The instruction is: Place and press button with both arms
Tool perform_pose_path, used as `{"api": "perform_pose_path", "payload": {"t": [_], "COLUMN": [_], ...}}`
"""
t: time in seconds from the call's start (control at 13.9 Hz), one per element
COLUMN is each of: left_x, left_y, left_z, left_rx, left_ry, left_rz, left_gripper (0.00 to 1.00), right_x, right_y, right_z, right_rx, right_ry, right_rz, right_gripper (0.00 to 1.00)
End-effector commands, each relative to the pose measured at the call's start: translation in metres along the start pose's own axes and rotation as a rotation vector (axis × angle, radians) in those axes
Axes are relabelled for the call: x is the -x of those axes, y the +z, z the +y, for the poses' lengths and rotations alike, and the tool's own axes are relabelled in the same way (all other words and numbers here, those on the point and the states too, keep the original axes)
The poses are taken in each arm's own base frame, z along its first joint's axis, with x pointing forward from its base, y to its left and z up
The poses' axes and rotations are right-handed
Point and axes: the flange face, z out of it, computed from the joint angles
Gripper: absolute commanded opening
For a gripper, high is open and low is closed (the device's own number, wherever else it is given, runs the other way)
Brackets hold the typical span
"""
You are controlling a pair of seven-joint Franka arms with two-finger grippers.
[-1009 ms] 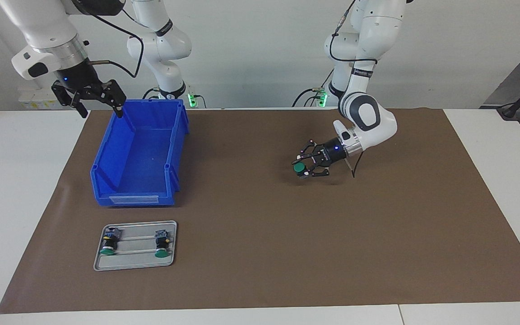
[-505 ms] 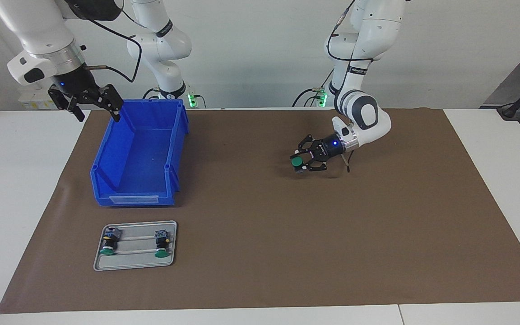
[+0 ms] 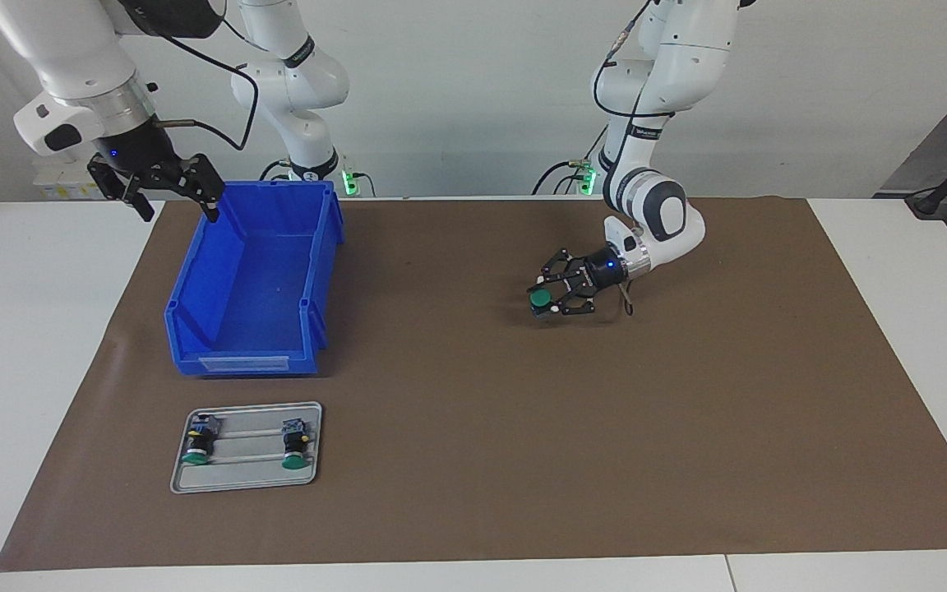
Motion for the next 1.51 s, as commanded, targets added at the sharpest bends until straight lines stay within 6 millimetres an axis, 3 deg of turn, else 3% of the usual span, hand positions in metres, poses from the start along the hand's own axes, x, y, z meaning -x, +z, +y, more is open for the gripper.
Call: {"api": "perform_pose_path", "payload": {"t": [0.0, 0.79, 1.15, 1.37, 1.44], "left_x": [0.008, 0.019, 0.022, 0.020, 0.020], "left_y": [-0.001, -0.001, -0.005, -0.009, -0.009], "left_z": [-0.004, -0.005, -0.005, -0.006, -0.006], "left_rx": [-0.008, -0.033, -0.033, -0.034, -0.034], "left_ry": [0.001, -0.013, -0.018, -0.018, -0.017], "left_rz": [0.024, 0.010, 0.011, 0.020, 0.021], "left_gripper": [0.00, 0.00, 0.00, 0.23, 0.24], "right_x": [0.001, 0.001, 0.003, 0.004, 0.004], "right_y": [0.001, 0.002, 0.001, 0.001, 0.001], "right_z": [0.004, 0.009, 0.002, -0.001, 0.000], "right_rx": [0.019, 0.015, 0.010, 0.001, 0.001], "right_ry": [-0.017, -0.007, -0.024, -0.028, -0.027], "right_rz": [-0.012, 0.021, 0.012, 0.014, 0.014], "right_gripper": [1.00, 1.00, 1.00, 1.00, 1.00]}}
